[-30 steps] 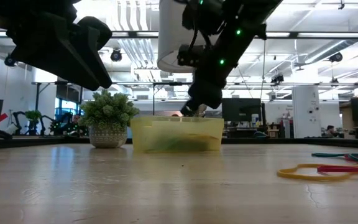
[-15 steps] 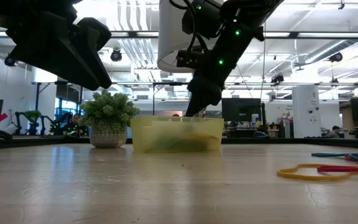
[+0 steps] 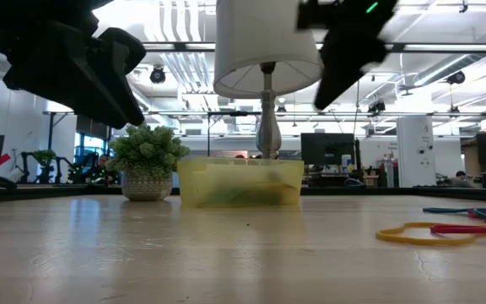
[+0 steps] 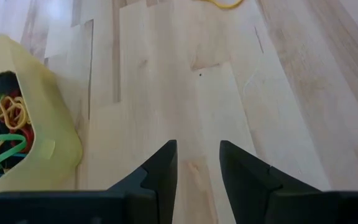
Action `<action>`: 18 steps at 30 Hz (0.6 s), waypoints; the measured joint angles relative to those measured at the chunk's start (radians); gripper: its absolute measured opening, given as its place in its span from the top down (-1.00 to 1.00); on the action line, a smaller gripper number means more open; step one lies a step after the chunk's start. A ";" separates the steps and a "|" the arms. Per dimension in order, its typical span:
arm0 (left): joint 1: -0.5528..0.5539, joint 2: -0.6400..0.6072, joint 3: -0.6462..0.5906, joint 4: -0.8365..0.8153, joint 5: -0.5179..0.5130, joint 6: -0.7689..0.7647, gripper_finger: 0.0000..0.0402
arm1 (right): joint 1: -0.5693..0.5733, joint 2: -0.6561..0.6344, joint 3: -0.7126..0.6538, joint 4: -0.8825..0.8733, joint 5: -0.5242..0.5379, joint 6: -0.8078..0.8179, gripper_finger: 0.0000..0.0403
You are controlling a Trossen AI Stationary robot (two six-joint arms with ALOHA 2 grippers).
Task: Pick and place rubber bands into bin
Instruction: Put the blue rubber band into the yellow bin
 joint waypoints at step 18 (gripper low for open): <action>0.000 0.000 -0.005 0.022 0.000 -0.002 0.48 | 0.436 -0.098 -0.314 -0.004 -0.039 0.508 0.35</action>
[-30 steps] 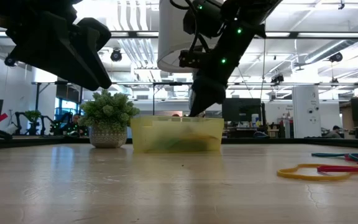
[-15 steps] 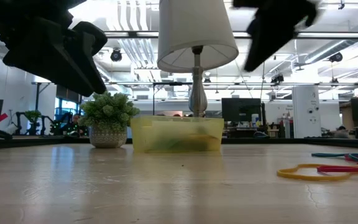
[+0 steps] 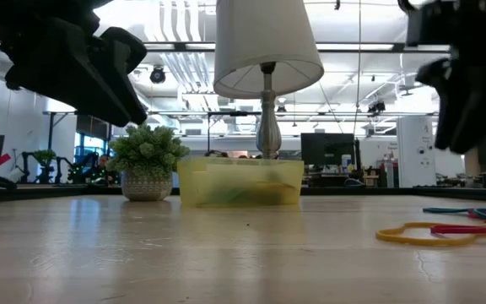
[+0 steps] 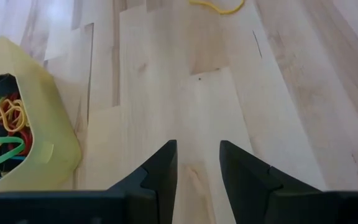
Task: Pick and place rubber bands into bin
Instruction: Put the blue rubber band into the yellow bin
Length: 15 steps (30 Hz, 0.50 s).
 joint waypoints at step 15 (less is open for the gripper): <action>0.000 0.000 0.000 0.023 -0.001 0.000 0.48 | 0.000 0.000 -0.175 0.261 -0.114 0.006 0.51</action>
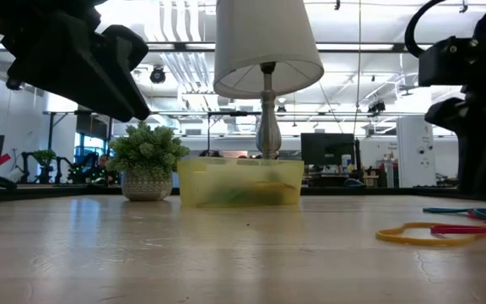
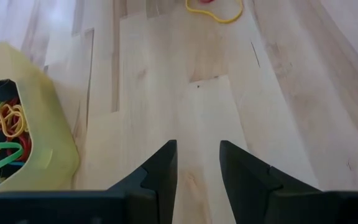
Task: Pick and place rubber bands into bin
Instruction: Put the blue rubber band into the yellow bin
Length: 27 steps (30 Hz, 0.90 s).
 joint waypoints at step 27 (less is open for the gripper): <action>0.000 0.000 0.000 0.004 0.000 0.000 0.48 | -0.001 0.000 -0.080 0.110 -0.026 -0.031 0.61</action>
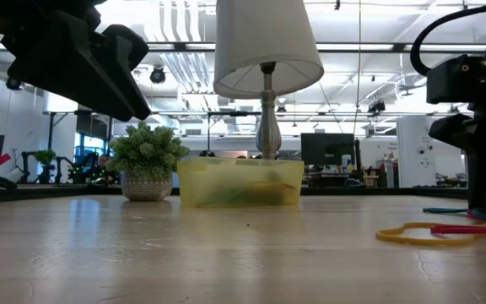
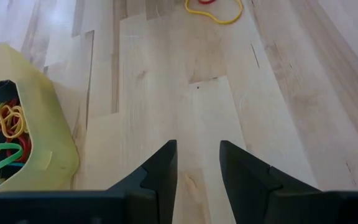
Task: Pick and place rubber bands into bin
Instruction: Put the blue rubber band into the yellow bin
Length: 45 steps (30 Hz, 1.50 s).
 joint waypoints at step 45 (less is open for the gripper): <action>0.000 0.000 0.000 0.002 0.000 0.000 0.48 | -0.204 -0.002 0.416 0.042 0.534 -0.797 0.96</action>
